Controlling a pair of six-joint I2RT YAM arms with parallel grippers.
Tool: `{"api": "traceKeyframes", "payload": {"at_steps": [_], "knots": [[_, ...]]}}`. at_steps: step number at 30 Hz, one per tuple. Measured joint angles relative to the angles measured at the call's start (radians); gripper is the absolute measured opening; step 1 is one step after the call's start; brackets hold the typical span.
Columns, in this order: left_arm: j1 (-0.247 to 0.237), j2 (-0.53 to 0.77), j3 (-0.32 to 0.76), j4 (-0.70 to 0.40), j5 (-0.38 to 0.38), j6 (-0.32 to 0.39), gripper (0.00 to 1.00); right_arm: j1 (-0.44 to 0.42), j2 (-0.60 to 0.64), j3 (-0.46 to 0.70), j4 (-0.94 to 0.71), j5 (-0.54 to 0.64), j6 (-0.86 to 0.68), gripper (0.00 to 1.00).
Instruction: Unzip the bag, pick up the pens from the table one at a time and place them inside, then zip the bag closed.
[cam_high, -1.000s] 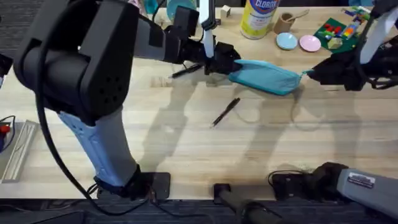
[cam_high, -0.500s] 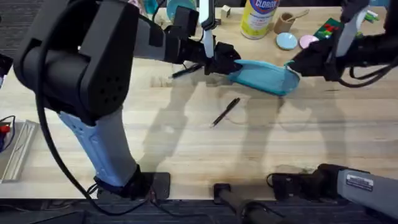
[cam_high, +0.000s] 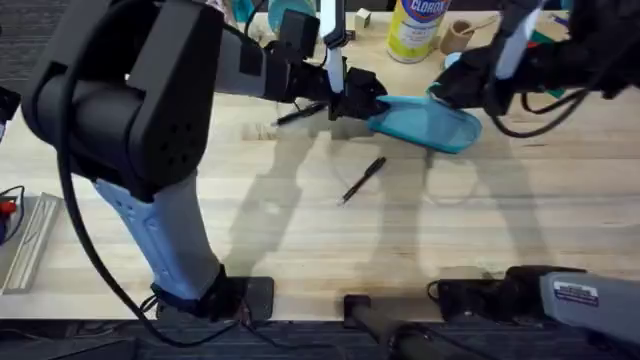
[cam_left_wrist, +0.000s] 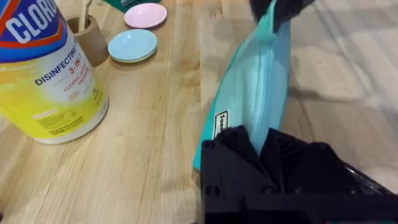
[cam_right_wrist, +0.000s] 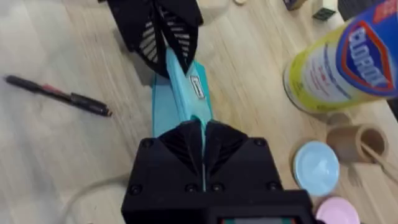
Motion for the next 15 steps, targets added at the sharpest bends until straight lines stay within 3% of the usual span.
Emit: {"api": "traceKeyframes", "payload": {"at_steps": [15], "knots": [[0.0,0.0,0.0,-0.001,0.001,0.0,0.042,0.203,0.154,0.0,0.252,-0.004,0.137,0.031]]}}
